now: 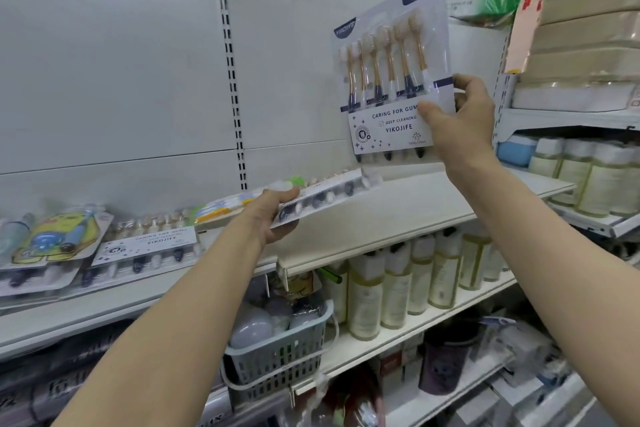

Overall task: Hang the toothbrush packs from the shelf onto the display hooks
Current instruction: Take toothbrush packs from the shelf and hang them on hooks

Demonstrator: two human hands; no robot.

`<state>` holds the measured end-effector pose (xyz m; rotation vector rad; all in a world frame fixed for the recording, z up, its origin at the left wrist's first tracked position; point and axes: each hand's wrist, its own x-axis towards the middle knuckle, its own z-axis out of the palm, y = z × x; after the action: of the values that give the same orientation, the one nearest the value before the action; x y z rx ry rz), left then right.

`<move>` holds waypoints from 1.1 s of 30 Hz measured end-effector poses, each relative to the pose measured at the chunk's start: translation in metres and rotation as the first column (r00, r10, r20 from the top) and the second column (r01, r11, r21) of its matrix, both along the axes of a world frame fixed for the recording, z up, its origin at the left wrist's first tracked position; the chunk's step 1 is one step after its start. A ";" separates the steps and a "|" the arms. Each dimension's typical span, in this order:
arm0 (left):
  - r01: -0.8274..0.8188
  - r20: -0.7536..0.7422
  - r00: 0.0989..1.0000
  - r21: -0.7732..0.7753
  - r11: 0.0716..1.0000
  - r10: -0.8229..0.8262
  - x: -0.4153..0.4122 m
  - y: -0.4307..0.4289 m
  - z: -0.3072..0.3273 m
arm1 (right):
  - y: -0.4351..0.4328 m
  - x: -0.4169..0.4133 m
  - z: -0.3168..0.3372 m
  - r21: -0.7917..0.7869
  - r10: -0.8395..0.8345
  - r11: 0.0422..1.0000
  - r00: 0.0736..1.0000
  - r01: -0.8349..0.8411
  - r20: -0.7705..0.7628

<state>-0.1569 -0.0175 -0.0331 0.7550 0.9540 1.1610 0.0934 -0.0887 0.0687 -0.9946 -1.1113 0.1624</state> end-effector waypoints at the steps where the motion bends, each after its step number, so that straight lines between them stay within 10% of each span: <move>1: -0.002 -0.006 1.000 0.001 1.000 0.002 0.005 0.002 -0.001 | 0.000 0.002 0.000 0.000 0.003 1.000 1.000 -0.003 0.008; 23: 0.181 0.023 0.982 0.185 0.966 -0.188 0.065 0.042 -0.002 | 0.008 0.061 0.006 0.078 -0.115 0.990 0.993 0.116 -0.012; 33: -0.066 -0.081 0.993 0.266 0.962 0.091 0.074 0.043 0.002 | 0.019 0.075 -0.011 0.151 -0.129 0.979 0.989 0.138 -0.070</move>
<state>-0.0825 0.0253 -0.0311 0.9988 0.9227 1.3489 0.1682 -0.0698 0.0580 -0.9157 -0.9836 -0.0036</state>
